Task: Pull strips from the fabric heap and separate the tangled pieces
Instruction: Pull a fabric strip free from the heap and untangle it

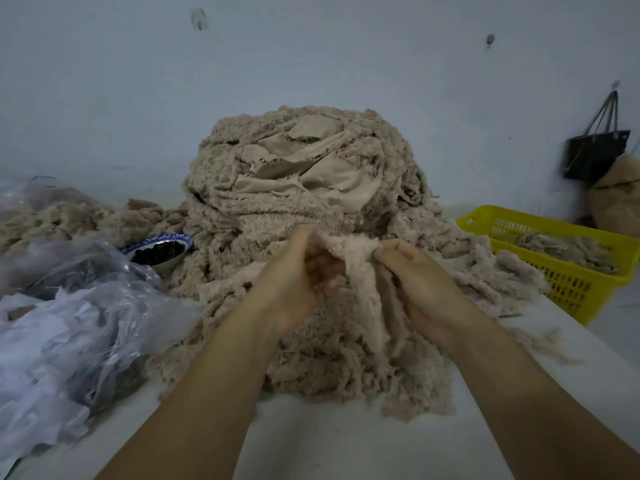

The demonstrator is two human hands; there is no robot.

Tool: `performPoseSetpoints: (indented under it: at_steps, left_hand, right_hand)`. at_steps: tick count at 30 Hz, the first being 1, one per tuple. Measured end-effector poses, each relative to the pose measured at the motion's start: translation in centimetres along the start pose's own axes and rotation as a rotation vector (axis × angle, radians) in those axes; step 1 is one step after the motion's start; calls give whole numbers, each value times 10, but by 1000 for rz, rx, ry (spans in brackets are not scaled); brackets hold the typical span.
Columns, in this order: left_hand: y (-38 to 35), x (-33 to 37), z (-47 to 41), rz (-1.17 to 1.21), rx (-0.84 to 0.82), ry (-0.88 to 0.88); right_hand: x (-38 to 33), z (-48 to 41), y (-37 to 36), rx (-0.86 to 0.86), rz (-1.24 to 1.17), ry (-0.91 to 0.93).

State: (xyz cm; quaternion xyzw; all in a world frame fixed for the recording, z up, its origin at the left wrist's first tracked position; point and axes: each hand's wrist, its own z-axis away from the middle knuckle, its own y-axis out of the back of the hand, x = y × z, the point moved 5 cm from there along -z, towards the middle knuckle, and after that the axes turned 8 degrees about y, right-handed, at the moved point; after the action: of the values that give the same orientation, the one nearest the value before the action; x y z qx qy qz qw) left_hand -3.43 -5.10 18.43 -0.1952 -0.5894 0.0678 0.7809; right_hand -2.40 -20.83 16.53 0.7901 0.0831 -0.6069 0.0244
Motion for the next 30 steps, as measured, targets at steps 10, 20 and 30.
performPoseSetpoints:
  at_steps: [10, 20, 30]
  left_hand:
    - [3, -27, -5, -343, 108, 61]
    - [-4, -21, -2, 97, -59, 28]
    - [4, -16, -2, 241, 9, 10]
  right_hand:
    - [5, -3, 4, 94, -37, 19]
    - [12, 8, -9, -52, 194, -53]
    - [13, 10, 0, 26, -266, -153]
